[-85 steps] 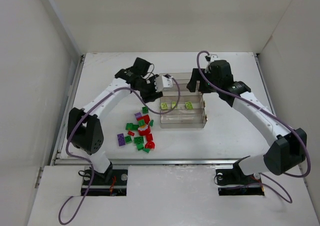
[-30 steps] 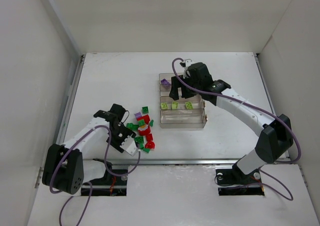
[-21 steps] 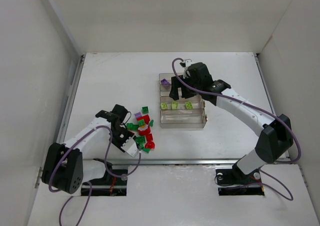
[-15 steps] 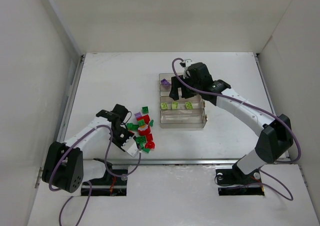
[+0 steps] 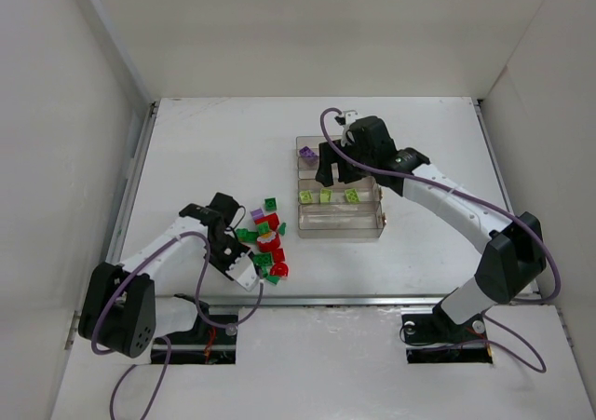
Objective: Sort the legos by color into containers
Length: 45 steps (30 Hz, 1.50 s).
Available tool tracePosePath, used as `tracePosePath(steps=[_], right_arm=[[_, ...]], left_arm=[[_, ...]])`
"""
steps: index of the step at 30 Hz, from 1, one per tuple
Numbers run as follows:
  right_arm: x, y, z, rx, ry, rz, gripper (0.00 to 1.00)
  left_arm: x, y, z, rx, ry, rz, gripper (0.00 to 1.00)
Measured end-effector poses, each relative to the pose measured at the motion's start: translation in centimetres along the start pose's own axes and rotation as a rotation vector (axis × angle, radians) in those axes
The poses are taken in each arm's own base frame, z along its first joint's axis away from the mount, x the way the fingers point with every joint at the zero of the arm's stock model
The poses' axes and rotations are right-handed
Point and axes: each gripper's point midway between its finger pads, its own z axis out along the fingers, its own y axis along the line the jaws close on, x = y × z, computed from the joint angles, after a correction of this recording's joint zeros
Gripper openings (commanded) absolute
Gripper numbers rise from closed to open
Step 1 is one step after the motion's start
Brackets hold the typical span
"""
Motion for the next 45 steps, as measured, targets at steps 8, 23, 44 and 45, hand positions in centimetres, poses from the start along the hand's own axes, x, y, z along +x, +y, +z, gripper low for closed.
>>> tracePosePath(steps=[8,23,44,45], right_arm=[[-0.5,0.0,0.0,0.009,-0.003,-0.007,0.88],[-3.2,-2.3,-0.2,0.017,-0.048,0.045,0.88],[-5.6,-11.9,-3.0,0.208,-0.151,0.190,0.88],[-5.5,-11.9,-3.0,0.207,-0.150,0.187,0.88]], left_arm=[[-0.2,2.3,-2.2,-0.066,-0.011,-0.002,0.00],[-1.5,9.8,-8.5,-0.290,-0.146,-0.183,0.00],[-0.3,39.7,-5.6,-0.607,-0.558,-0.715,0.01],[-0.1,40.0,-5.3,-0.612,-0.556,-0.726,0.01]])
